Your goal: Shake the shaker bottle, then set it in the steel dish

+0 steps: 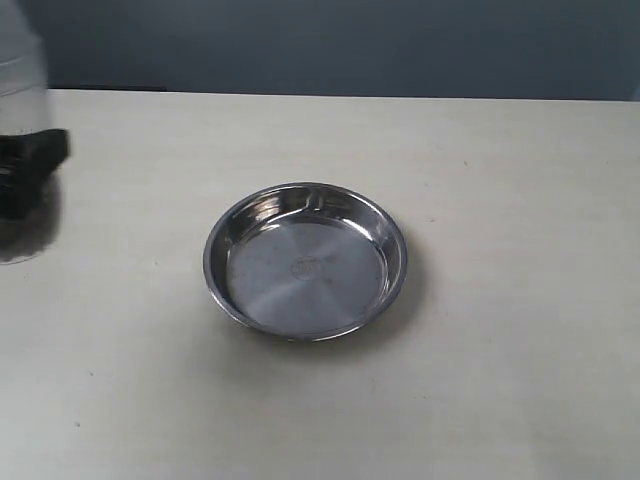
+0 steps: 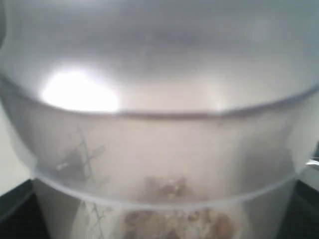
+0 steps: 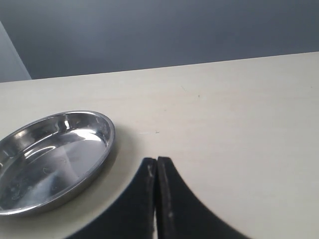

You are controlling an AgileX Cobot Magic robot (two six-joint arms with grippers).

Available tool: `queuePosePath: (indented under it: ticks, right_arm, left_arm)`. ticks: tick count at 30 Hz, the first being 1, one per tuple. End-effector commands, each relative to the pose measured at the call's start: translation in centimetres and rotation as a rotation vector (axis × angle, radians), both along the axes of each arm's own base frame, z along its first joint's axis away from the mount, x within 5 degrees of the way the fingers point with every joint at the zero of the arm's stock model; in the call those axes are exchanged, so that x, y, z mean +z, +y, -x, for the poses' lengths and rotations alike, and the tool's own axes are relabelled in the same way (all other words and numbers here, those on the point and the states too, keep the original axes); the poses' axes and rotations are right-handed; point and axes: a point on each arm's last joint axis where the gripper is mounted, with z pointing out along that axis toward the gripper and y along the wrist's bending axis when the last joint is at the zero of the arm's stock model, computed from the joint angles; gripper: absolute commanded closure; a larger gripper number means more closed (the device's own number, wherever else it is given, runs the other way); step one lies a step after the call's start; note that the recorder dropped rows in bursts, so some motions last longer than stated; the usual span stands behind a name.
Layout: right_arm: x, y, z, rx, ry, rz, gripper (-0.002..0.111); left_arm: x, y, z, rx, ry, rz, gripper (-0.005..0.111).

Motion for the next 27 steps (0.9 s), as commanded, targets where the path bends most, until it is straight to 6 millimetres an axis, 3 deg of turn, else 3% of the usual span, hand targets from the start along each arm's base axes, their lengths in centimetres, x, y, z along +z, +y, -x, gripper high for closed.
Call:
queuePosePath:
  ticks: [1,4,6,7,9,12,14,15,17,19,20,23,24,26,27]
  right_arm:
    - [0.1,0.0,0.0,-0.001,-0.013,0.0,0.109]
    - [0.1,0.0,0.0,-0.001,-0.013,0.0,0.109]
    - [0.1,0.0,0.0,-0.001,-0.013,0.0,0.109]
    - [0.1,0.0,0.0,-0.001,-0.013,0.0,0.109]
    - [0.1,0.0,0.0,-0.001,-0.013,0.0,0.109]
    - [0.1,0.0,0.0,-0.001,-0.013,0.0,0.109]
    - [0.1,0.0,0.0,-0.001,-0.013,0.0,0.109]
    - [0.1,0.0,0.0,-0.001,-0.013,0.0,0.109]
    - [0.1,0.0,0.0,-0.001,-0.013,0.0,0.109]
    - [0.1,0.0,0.0,-0.001,-0.013,0.0,0.109]
    - [0.1,0.0,0.0,-0.001,-0.013,0.0,0.109]
    - [0.1,0.0,0.0,-0.001,-0.013,0.0,0.109]
    - [0.1,0.0,0.0,-0.001,-0.013,0.0,0.109]
    - [0.1,0.0,0.0,-0.001,-0.013,0.0,0.109]
    - [0.1,0.0,0.0,-0.001,-0.013,0.0,0.109]
  left_arm:
    - [0.9,1.1,-0.1,0.086,-0.033,0.061,0.106]
    - [2.9,-2.0,-0.1,-0.267,-0.149,0.163,0.106]
    - [3.4,-3.5,0.2,-0.472,-0.214,0.118,0.106]
    - [3.4,-3.6,0.0,-0.488,-0.225,0.081,0.106]
    - [2.9,-1.9,-0.7,-0.271,-0.158,0.11,0.106]
    - [1.2,2.7,-0.7,0.306,0.023,0.211,0.106]
    - [0.5,4.3,0.0,0.493,0.092,0.158,0.106]
    - [0.3,4.3,0.1,0.483,0.093,0.142,0.106]
    - [0.7,2.8,-0.4,0.296,0.026,0.181,0.106]
    - [1.6,0.0,-0.7,-0.028,-0.081,0.219,0.106]
    - [2.3,-2.1,-0.4,-0.292,-0.157,0.192,0.106]
    - [3.2,-4.7,0.7,-0.667,-0.285,0.08,0.106]
    - [3.1,-4.6,0.6,-0.647,-0.281,0.064,0.106]
    - [1.8,-1.3,-1.0,-0.226,-0.126,0.045,0.106]
    - [0.6,1.5,-1.1,0.14,0.005,0.152,0.106]
